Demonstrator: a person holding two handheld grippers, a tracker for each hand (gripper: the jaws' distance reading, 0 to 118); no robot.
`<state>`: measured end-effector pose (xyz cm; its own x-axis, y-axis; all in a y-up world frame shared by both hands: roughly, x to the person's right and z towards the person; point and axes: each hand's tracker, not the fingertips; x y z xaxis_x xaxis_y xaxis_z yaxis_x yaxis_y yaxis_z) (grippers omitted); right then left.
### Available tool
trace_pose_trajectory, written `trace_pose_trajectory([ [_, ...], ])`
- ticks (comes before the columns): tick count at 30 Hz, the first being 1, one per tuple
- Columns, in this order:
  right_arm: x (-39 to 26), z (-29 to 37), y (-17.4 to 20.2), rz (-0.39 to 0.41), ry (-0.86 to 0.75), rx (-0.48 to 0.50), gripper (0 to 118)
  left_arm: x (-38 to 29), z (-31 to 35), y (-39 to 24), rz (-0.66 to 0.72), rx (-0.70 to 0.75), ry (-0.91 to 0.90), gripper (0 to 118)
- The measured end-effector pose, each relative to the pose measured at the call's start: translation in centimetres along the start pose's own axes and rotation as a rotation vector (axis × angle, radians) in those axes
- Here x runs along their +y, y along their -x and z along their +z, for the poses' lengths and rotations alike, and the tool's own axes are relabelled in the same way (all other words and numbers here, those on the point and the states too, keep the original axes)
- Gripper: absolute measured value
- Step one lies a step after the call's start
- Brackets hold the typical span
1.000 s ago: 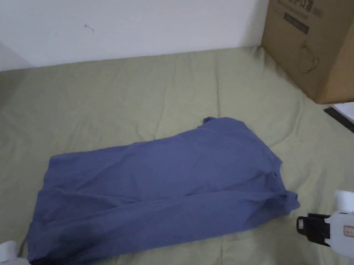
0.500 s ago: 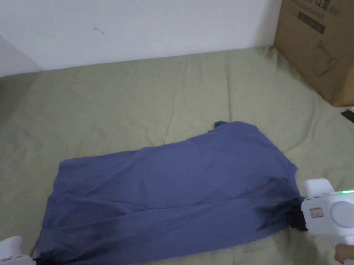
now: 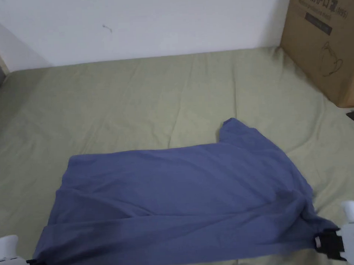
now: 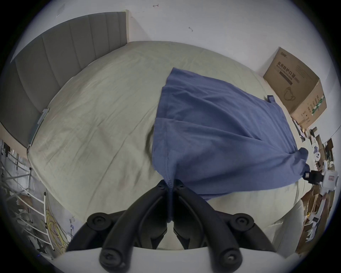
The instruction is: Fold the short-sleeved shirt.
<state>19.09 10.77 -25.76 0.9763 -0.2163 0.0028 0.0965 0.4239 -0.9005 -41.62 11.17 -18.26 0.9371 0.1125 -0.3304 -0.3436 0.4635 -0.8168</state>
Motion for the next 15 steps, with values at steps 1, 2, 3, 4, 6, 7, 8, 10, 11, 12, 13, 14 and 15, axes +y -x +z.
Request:
trace_pose_trajectory([
  [1,-1.0,0.1,0.1,0.005,0.016,-0.009,7,-0.3,0.0,0.2,0.003,0.004,0.005,3],
  [2,-2.1,0.0,0.2,0.011,0.032,-0.009,7,-0.7,0.0,0.5,0.007,0.002,0.007,3],
  [3,-3.0,-0.5,0.1,0.020,0.043,-0.016,7,-1.1,0.0,0.8,0.010,0.005,0.014,3],
  [4,-3.5,-0.6,0.1,0.024,0.059,-0.028,7,-1.3,-0.3,1.0,0.009,0.009,0.024,3],
  [6,-4.0,-0.7,-0.2,0.006,0.061,-0.021,7,-1.9,-0.7,1.2,-0.011,0.023,0.038,3],
  [7,-3.9,-0.6,-0.4,-0.021,0.044,-0.011,10,-2.2,-0.8,1.2,-0.020,0.030,0.048,3],
  [8,-3.8,-0.4,-0.6,-0.035,0.036,-0.009,28,-2.4,-0.9,1.2,-0.028,0.013,0.052,3],
  [10,-3.5,-0.1,-0.7,-0.035,0.059,-0.065,98,-2.2,-0.9,1.4,-0.019,0.000,0.067,30],
  [11,-3.3,0.2,-0.9,-0.027,0.043,-0.075,106,-1.9,-0.7,1.5,-0.012,-0.003,0.075,58],
  [12,-3.2,0.9,-1.1,-0.022,0.011,-0.067,103,-1.5,-0.5,1.5,-0.002,-0.007,0.065,82],
  [13,-2.8,1.9,-1.2,-0.019,-0.014,-0.047,102,-1.1,0.0,1.4,0.022,-0.014,0.016,87],
  [14,-2.4,2.7,-1.2,-0.023,-0.020,-0.046,101,-0.6,0.9,1.2,0.035,-0.032,-0.023,87],
  [15,-1.8,3.6,-1.0,-0.029,-0.040,-0.052,99,0.1,1.7,1.0,0.053,-0.062,-0.054,87],
])
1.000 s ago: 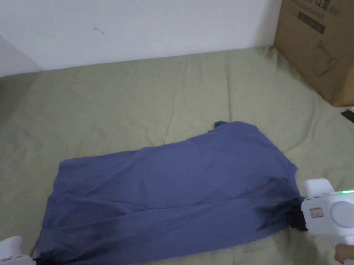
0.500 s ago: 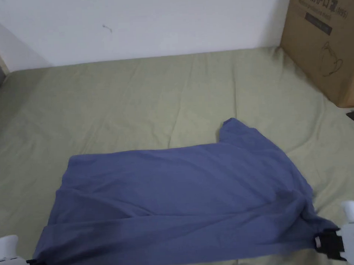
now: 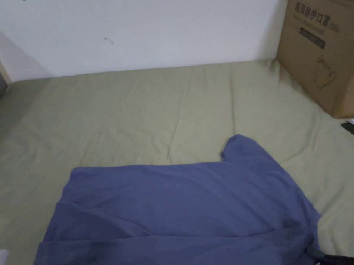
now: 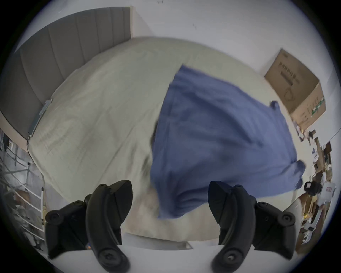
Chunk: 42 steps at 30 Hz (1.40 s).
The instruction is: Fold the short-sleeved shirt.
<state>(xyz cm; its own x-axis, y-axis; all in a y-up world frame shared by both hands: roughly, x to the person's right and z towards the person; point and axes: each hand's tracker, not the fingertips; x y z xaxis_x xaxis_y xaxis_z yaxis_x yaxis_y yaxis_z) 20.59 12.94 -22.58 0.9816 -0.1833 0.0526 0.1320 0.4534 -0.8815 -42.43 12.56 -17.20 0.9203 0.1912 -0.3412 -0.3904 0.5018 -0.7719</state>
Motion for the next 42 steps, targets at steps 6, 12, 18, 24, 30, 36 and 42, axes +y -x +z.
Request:
trace_pose_trajectory([
  [6,3.8,0.6,1.4,0.014,-0.132,-0.004,12,3.7,0.7,-4.1,-0.052,-0.041,-0.136,1],
  [12,8.0,-2.2,2.8,-0.054,-0.147,0.041,0,6.7,-1.7,-6.6,-0.078,0.011,-0.189,0],
  [18,17.2,-5.9,4.6,-0.014,-0.159,0.067,31,10.5,-3.1,-7.3,-0.095,0.038,-0.199,0],
  [24,25.5,-14.7,6.7,0.082,-0.091,0.020,107,12.1,-5.4,-7.9,-0.112,0.055,-0.174,0],
  [30,26.4,-22.9,7.1,0.102,0.118,-0.051,60,12.7,-7.5,-7.7,-0.136,0.075,-0.113,0],
  [36,27.2,-21.8,7.8,0.127,0.053,-0.087,0,15.2,-8.6,-7.2,-0.138,0.005,-0.099,52],
  [42,27.2,-21.0,8.2,0.097,0.028,-0.061,0,21.5,-14.3,-7.0,-0.140,0.059,-0.093,95],
])
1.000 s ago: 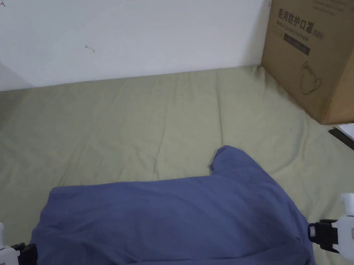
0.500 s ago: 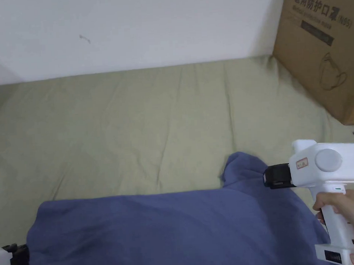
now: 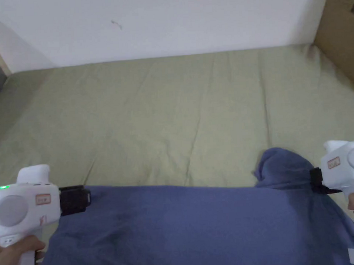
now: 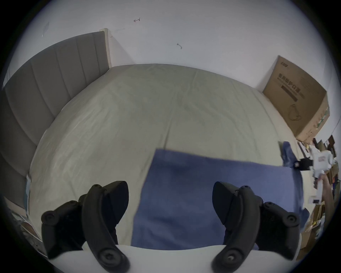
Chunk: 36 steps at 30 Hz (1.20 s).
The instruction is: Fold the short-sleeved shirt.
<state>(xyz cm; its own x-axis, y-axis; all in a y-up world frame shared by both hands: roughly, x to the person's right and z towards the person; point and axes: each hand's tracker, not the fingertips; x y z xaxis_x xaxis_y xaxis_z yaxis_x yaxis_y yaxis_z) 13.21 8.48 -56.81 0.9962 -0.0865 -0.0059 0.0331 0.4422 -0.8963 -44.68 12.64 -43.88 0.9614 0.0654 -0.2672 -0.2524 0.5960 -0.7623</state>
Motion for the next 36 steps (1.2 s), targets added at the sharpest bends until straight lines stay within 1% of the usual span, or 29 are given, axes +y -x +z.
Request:
trace_pose_trajectory([
  [1,0.0,0.0,-0.1,-0.026,-0.003,0.008,0,0.6,-1.4,-0.2,0.001,0.025,0.000,95],
  [3,-0.2,0.0,-0.4,-0.042,0.007,0.012,0,1.5,-4.5,-1.1,-0.019,0.031,0.037,95],
  [5,-0.3,0.1,-0.1,-0.028,0.010,0.007,0,2.0,-7.2,-1.4,-0.018,0.058,0.118,94],
  [6,0.0,-0.1,-0.3,-0.010,0.010,0.004,0,2.0,-8.2,-1.4,0.005,0.060,0.152,88],
  [7,0.1,0.0,-0.2,0.006,0.011,-0.002,0,1.9,-9.5,-1.1,0.021,0.034,0.175,77],
  [8,0.2,0.2,0.0,0.016,0.011,-0.004,0,1.9,-10.9,-0.8,0.034,0.030,0.214,75],
  [9,0.3,0.3,0.0,0.023,0.011,-0.005,0,2.0,-10.4,-1.0,0.024,0.058,0.167,74],
  [10,0.4,0.4,0.0,0.034,0.013,-0.003,0,2.4,-10.0,-1.1,0.004,0.059,0.170,65],
  [11,0.4,0.6,0.0,0.039,0.011,-0.001,0,2.3,-8.8,-1.9,-0.049,0.059,0.165,48],
  [12,0.5,0.8,0.0,0.036,0.008,0.003,0,2.6,-8.3,-1.9,-0.072,0.071,0.152,8],
  [13,0.5,1.0,0.0,0.028,0.006,0.011,0,2.8,-8.1,-1.8,-0.055,0.065,0.149,0],
  [15,0.5,2.2,-0.3,0.006,-0.011,0.030,0,3.5,-8.9,-0.9,0.015,0.017,0.184,0],
  [17,0.5,3.5,-0.5,0.002,-0.021,0.035,0,3.5,-8.0,-0.6,-0.031,0.020,0.159,0],
  [18,0.5,4.5,-0.8,-0.005,-0.028,0.043,0,3.6,-7.0,-0.4,-0.045,0.012,0.145,0],
  [19,0.5,5.4,-1.0,-0.014,-0.036,0.052,0,3.0,-4.1,-1.1,-0.046,-0.004,0.131,0],
  [21,0.4,7.5,-1.6,-0.017,-0.059,0.077,0,3.0,-1.3,-0.4,-0.016,-0.040,0.087,0],
  [23,-0.2,10.3,-1.9,-0.005,-0.094,0.101,0,3.0,0.9,1.3,0.020,-0.073,0.050,0],
  [27,-2.4,14.6,-2.5,0.039,-0.146,0.123,0,1.3,6.5,2.2,-0.016,-0.082,-0.011,0],
  [29,-4.9,16.9,-2.9,0.067,-0.147,0.112,0,-0.6,9.4,2.7,-0.025,-0.090,-0.028,0],
  [32,-9.2,18.2,-3.9,0.097,-0.116,0.111,0,-4.3,12.1,3.2,-0.034,-0.098,-0.033,0],
  [36,-16.2,17.9,-4.8,0.119,-0.013,0.108,0,-10.6,12.9,4.2,-0.019,-0.083,0.027,0],
])
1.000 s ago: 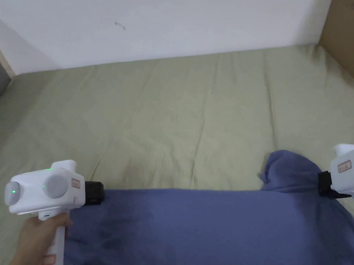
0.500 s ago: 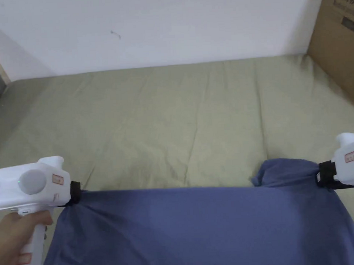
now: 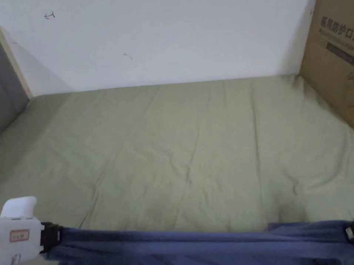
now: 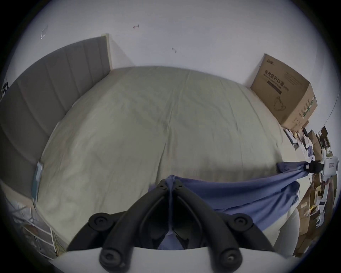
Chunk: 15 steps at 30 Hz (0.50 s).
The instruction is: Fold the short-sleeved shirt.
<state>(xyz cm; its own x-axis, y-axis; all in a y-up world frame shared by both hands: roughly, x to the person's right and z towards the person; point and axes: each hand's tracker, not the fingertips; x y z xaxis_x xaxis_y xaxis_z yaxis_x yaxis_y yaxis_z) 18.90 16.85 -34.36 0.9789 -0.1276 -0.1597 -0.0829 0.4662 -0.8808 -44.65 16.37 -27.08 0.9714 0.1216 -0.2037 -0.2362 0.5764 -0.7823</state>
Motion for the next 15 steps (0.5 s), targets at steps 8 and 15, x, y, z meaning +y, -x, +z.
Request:
trace_pose_trajectory([
  [8,-9.1,-5.0,0.3,0.005,0.055,-0.067,38,-10.1,-3.1,1.1,0.033,0.026,0.132,11],
  [15,-8.2,1.4,1.5,0.032,-0.112,-0.066,94,-7.4,2.2,2.7,0.175,0.017,-0.041,98],
])
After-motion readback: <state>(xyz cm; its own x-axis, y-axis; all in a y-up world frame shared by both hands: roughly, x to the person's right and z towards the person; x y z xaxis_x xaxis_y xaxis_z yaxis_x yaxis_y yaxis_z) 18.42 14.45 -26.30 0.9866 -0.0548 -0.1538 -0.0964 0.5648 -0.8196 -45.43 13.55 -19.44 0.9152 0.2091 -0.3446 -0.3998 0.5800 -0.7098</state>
